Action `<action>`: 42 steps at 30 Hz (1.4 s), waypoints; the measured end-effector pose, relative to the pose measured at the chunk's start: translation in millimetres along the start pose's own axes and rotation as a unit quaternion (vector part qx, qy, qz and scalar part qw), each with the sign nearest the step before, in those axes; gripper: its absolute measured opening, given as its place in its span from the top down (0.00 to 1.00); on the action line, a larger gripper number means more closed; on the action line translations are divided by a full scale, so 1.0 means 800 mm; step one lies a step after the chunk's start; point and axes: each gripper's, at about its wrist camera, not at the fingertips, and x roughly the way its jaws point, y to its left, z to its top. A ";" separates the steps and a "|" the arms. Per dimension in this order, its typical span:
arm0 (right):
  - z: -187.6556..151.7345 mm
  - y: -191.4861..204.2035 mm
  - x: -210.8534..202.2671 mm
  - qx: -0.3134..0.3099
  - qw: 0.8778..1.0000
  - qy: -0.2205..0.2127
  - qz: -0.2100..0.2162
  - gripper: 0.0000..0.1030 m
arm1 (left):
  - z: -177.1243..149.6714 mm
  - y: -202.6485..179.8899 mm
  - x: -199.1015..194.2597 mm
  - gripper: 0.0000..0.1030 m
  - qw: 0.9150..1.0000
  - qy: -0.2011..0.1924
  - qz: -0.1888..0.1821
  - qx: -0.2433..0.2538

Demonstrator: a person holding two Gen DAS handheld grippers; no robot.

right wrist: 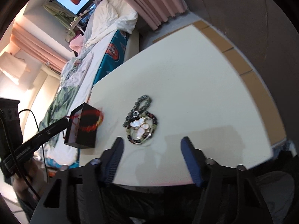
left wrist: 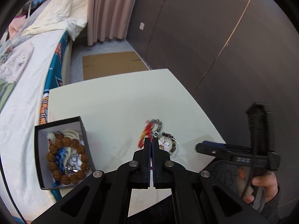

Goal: Organize jewelry
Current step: 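Carry the red-string bracelet into the black box with the left tool while the right tool grasps the silver hoop, then lower the silver hoop into the black box and open the right tool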

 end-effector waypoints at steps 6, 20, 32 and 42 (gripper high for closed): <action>0.007 0.002 0.045 0.023 0.999 0.035 -0.005 0.67 | 0.002 0.014 -0.016 1.00 1.000 -0.010 0.003 -0.009; 0.011 0.028 0.024 -0.003 1.000 0.007 -0.009 0.96 | 0.008 0.061 -0.047 1.00 0.998 -0.048 0.025 -0.038; 0.032 0.106 -0.013 -0.066 0.997 -0.036 0.008 0.96 | 0.014 0.103 -0.055 0.99 0.995 -0.053 0.028 -0.083; 0.037 0.177 -0.007 -0.112 0.993 -0.038 0.029 0.96 | 0.000 0.135 -0.081 0.17 0.989 -0.070 0.029 -0.125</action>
